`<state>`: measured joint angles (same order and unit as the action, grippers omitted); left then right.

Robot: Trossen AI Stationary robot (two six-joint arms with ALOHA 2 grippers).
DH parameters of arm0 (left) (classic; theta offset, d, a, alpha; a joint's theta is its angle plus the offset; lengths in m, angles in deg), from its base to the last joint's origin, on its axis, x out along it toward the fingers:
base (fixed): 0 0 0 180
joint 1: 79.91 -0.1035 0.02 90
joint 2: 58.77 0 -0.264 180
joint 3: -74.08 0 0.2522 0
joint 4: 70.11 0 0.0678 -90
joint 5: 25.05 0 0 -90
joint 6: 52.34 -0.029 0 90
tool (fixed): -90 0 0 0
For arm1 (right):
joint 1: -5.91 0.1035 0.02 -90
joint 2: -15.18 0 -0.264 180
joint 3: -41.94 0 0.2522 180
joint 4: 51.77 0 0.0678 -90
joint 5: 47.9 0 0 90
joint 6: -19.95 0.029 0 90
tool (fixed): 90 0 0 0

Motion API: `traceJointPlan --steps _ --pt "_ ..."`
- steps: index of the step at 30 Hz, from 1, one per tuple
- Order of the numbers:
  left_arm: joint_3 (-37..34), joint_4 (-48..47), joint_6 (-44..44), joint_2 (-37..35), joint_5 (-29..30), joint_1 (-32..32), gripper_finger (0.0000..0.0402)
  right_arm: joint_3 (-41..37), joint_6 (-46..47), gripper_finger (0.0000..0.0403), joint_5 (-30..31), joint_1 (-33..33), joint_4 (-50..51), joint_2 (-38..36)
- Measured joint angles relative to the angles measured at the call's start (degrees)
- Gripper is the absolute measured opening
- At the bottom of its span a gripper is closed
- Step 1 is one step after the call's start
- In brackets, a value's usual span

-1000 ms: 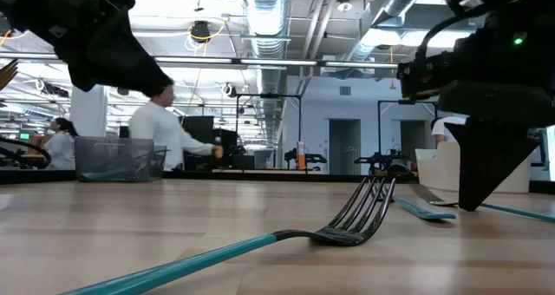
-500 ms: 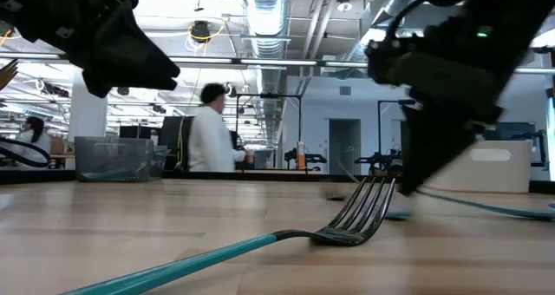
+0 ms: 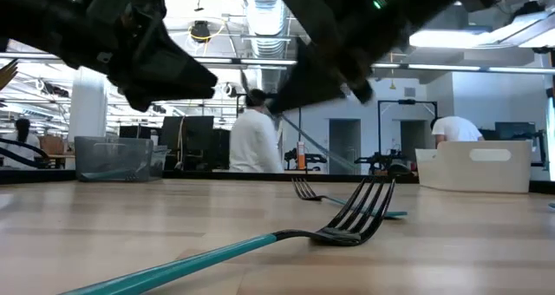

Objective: Sort silverware by color (type)
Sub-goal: Put the blue fork into the top black bin

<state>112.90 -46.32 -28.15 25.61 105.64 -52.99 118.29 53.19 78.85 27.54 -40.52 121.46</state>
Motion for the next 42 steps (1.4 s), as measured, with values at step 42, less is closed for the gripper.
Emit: traceJointPlan --steps 42 --pt "8.97 -18.22 -15.59 -9.63 -1.38 -18.94 0.0000 0.02 -16.06 0.0098 12.73 -2.80 -9.14 -0.15"
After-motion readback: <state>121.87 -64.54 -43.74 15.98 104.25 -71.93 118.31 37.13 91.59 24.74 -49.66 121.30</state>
